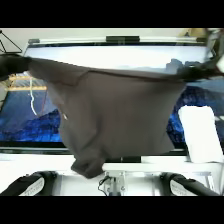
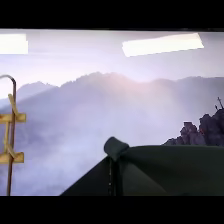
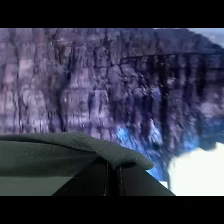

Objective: Fold the shirts.

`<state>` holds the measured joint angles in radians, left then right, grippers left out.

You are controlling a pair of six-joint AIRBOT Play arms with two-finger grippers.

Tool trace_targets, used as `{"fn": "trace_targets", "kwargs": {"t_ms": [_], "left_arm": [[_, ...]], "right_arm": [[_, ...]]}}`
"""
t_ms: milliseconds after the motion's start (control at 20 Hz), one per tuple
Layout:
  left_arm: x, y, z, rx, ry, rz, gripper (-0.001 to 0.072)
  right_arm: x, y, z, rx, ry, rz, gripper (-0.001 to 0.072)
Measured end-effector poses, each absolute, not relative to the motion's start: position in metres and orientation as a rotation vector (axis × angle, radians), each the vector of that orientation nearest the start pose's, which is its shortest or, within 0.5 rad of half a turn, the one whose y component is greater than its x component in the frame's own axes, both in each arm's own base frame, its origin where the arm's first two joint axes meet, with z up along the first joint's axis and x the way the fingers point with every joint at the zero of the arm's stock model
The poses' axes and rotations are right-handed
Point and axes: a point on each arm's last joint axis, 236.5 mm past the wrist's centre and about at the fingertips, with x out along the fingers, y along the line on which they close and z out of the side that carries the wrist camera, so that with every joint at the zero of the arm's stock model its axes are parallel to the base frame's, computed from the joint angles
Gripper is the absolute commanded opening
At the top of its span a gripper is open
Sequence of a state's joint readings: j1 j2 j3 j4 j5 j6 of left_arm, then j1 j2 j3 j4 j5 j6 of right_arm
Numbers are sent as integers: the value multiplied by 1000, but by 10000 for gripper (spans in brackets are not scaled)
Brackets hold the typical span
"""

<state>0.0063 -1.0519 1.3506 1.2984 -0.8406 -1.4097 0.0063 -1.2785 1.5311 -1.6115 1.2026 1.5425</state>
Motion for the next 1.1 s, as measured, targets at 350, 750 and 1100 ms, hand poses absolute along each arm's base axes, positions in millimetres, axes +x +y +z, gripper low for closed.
{"fn": "trace_targets", "kwargs": {"t_ms": [350,750,1100], "left_arm": [[541,-60,107,-189,676,-183,31],[596,-63,62,-392,622,-118,31],[564,-76,6,-446,877,-149,31]], "right_arm": [[548,6,45,89,869,-23,83],[613,8,19,191,653,-41,83],[583,0,-16,163,841,-52,83]]}}
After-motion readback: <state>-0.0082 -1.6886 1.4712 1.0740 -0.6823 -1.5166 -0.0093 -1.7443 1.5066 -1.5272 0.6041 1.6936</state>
